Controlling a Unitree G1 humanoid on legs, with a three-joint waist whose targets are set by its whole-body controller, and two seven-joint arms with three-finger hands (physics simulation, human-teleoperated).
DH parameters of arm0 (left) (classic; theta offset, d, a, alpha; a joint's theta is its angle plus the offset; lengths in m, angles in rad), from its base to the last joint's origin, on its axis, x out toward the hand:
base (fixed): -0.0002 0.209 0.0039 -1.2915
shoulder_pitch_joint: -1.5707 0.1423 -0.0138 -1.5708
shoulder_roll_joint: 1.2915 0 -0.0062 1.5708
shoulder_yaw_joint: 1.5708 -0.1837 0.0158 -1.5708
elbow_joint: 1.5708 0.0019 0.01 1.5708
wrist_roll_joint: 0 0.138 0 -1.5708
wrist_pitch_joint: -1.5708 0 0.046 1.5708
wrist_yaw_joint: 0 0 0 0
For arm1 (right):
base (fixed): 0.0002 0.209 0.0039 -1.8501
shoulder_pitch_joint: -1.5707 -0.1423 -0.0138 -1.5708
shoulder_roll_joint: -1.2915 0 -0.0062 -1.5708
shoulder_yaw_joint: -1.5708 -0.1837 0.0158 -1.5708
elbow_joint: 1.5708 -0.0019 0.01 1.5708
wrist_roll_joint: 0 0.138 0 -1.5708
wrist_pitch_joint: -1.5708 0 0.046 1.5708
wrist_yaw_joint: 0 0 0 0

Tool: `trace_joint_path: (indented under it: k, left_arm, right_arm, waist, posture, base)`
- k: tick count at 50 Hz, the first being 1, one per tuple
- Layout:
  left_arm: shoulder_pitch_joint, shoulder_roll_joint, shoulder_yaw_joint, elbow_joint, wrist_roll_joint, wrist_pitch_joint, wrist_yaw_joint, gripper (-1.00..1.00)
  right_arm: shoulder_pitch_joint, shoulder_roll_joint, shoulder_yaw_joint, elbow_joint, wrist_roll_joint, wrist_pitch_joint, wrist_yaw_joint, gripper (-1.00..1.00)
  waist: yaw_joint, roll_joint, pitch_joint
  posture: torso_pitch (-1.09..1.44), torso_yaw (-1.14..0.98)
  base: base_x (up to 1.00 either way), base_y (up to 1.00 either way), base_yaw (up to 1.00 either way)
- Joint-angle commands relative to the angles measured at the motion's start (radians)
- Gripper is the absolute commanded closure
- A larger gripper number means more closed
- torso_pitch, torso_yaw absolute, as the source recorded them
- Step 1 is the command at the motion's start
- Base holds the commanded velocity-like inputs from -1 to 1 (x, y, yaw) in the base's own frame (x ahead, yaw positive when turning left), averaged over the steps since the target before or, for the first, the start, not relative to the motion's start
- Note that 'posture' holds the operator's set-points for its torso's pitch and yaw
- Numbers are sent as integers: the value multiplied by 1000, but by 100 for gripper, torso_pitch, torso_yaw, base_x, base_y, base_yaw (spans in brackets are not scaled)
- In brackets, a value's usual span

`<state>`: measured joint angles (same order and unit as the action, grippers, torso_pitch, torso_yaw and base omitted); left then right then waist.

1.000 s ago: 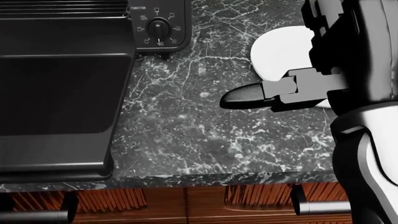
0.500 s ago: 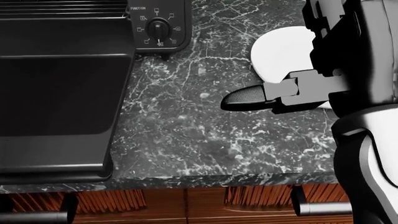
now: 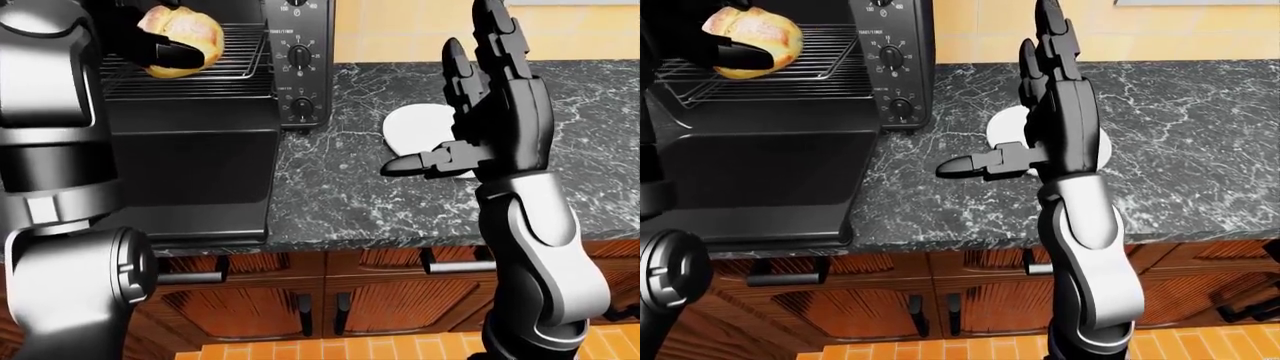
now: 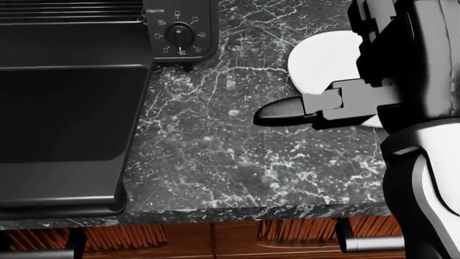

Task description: Pick the bread from the top rack and place it on the plate on the counter.

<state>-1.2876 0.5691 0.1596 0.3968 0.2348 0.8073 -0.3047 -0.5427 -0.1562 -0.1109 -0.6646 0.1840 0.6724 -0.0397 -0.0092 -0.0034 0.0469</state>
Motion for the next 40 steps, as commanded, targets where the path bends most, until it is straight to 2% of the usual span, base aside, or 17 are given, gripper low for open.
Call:
trace_joint_path:
  k: [1,14,20,26,40]
  left_arm:
    - [-36,14,8,-69,9,5,-5,100]
    - [-17,21,-1,-298,70,161,-84,100]
    - [-46,11,-31,-402,116,240,-149,100]
    - [-101,-29,-56,-404,166,246,-197,100]
    - [-224,-150,-91,-293,221,155,-249,100]
  right_arm:
    - [-27,-6,-6,-22,-1,-28,-1,-100]
    - [-17,-5,-7,-32,1,-27,-1,-100]
    - [-16,-6,-8,-33,-2,-28,-2,-100]
    - [-21,-20,-28,-59,11,-3,-6,-100]
    - [-15,-70,-97,-105,71,30,-37,-100]
  waist:
    - [0,5,-29]
    - [0,3,-22]
    - [1,0,-19]
    - [7,-8,-15]
    - [15,-26,-13]
  posture:
    - [0,0]
    - [0,0]
    - [0,0]
    - [0,0]
    - [0,0]
  base:
    - [0,0,0]
    - [0,0,0]
    - [0,0,0]
    - [0,0,0]
    - [0,0,0]
